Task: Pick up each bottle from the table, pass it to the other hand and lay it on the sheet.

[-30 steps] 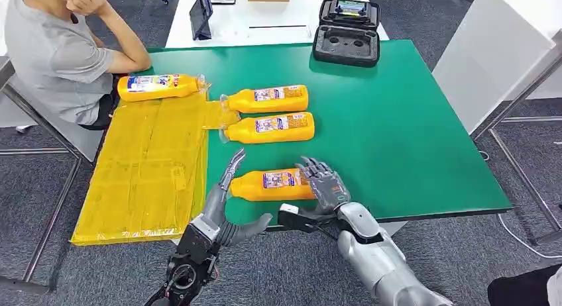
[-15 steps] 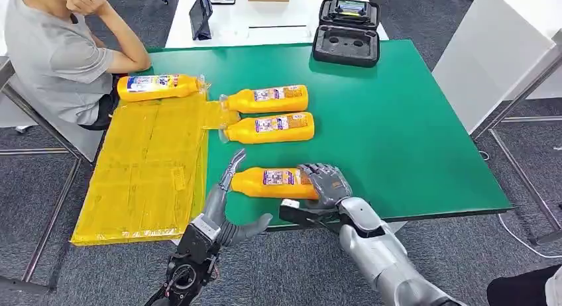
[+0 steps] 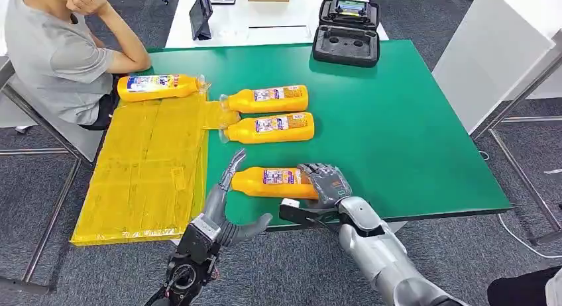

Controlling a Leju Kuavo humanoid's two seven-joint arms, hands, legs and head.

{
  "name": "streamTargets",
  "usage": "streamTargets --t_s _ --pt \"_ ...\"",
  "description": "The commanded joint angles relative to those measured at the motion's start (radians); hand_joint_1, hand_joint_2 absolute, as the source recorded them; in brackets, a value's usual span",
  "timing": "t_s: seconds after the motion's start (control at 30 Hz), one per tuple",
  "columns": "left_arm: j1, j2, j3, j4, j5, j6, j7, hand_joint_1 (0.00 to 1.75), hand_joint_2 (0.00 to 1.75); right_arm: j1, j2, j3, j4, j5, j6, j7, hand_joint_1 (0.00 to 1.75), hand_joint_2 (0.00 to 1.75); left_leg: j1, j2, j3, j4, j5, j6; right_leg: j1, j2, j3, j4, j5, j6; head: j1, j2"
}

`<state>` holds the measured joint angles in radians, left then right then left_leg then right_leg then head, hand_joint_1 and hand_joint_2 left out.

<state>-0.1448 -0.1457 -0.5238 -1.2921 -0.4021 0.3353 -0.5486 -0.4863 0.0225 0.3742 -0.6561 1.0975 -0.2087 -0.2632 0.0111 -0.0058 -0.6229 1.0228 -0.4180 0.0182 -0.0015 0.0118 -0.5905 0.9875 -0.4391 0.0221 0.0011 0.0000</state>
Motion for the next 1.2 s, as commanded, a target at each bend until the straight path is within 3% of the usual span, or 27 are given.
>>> streamTargets --t_s 0.03,0.27,0.47,0.67,1.1,1.2 --pt "-0.018 0.004 0.017 0.043 -0.005 -0.005 0.006 0.0 1.75 -0.006 -0.004 -0.006 0.088 -0.001 0.033 0.001 1.75 1.75 0.0 -0.001 0.005 -0.002 -0.001 0.0 0.0 -0.002 0.005 -0.002 -0.001 0.0 0.0 0.0" --pt "-0.019 0.007 0.014 0.051 -0.012 -0.007 0.004 0.0 1.75 0.01 0.013 -0.067 0.082 -0.075 0.065 -0.055 1.75 1.75 0.0 -0.001 0.004 -0.002 0.0 0.0 0.0 -0.002 0.004 -0.002 -0.001 0.0 0.0 0.0" --pt "0.013 -0.01 0.054 -0.019 0.0 0.132 -0.076 0.0 1.75 0.075 0.054 -0.295 -0.03 -0.435 0.125 -0.265 1.75 1.75 0.0 -0.001 0.006 -0.002 -0.001 -0.001 0.0 -0.003 0.006 -0.002 -0.001 0.0 0.0 0.0" --pt "0.017 -0.022 0.088 -0.041 0.065 0.252 -0.124 0.0 1.75 0.107 0.041 -0.298 -0.055 -0.494 0.12 -0.274 1.75 1.75 0.0 -0.001 0.004 -0.001 -0.001 -0.001 0.0 -0.002 0.004 -0.001 -0.001 0.0 0.0 0.0" --pt "0.01 -0.017 0.056 -0.024 0.115 0.279 -0.145 0.0 1.75 0.118 0.029 -0.281 -0.051 -0.536 0.095 -0.277 1.75 1.75 0.0 -0.001 0.005 -0.002 -0.001 0.0 0.0 -0.002 0.006 -0.002 -0.002 0.0 0.0 0.0" --pt "0.016 -0.001 0.039 -0.083 0.146 0.343 -0.15 0.0 1.75 0.13 0.027 -0.294 -0.065 -0.576 0.081 -0.29 1.75 1.75 -0.001 -0.001 0.007 -0.003 -0.001 -0.001 0.0 -0.003 0.007 -0.002 -0.002 0.0 0.0 0.0"
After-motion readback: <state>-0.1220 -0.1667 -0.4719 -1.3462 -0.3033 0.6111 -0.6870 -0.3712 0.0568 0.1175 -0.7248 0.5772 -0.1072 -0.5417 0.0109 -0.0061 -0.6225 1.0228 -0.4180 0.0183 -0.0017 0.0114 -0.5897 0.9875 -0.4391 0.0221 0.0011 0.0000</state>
